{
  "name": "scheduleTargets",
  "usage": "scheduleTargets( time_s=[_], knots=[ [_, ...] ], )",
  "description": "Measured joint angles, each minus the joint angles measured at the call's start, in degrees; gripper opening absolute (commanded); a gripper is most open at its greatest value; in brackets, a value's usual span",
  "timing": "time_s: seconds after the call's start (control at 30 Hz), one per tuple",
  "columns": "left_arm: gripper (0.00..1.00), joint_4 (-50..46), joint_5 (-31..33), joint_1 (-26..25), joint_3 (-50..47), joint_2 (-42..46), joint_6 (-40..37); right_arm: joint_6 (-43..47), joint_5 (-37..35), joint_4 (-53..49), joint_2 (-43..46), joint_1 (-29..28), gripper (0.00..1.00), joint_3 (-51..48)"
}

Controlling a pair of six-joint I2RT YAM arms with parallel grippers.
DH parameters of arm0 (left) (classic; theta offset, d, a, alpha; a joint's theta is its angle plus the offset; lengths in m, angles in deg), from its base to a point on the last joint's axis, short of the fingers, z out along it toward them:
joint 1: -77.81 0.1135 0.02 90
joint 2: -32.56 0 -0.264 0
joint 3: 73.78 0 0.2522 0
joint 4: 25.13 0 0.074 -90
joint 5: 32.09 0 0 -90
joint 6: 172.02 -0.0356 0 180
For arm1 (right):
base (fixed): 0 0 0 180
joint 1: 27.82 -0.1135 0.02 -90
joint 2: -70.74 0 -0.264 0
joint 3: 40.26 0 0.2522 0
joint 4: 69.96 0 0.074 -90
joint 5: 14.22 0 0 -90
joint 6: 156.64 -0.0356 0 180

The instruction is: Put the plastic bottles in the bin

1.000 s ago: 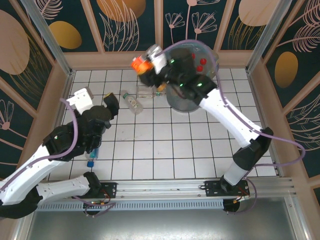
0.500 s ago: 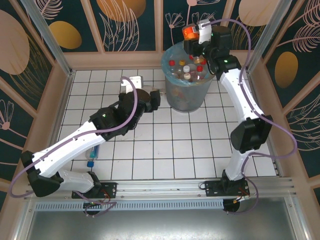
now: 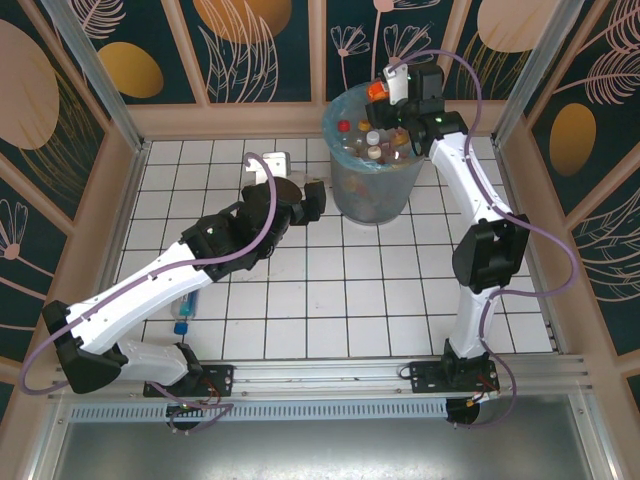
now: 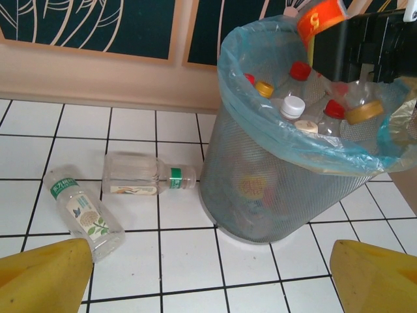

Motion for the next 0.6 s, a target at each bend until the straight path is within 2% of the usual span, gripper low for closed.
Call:
scheduleTargets(
  time_s=[0.2, 0.47, 0.6],
  knots=[
    [0.94, 0.02, 0.22, 0.00, 0.00, 0.35, 0.00, 1.84, -2.71, -1.75, -0.74, -0.22, 0.74, 0.94],
    [0.94, -0.02, 0.61, 0.00, 0.00, 0.68, 0.09, 2.69, -3.06, -2.36, -0.74, -0.35, 0.56, 1.70],
    [0.94, -0.02, 1.22, 0.00, -0.17, 1.14, 0.39, 2.62, -2.43, -3.45, -0.76, -0.35, 0.53, 1.70]
  ],
)
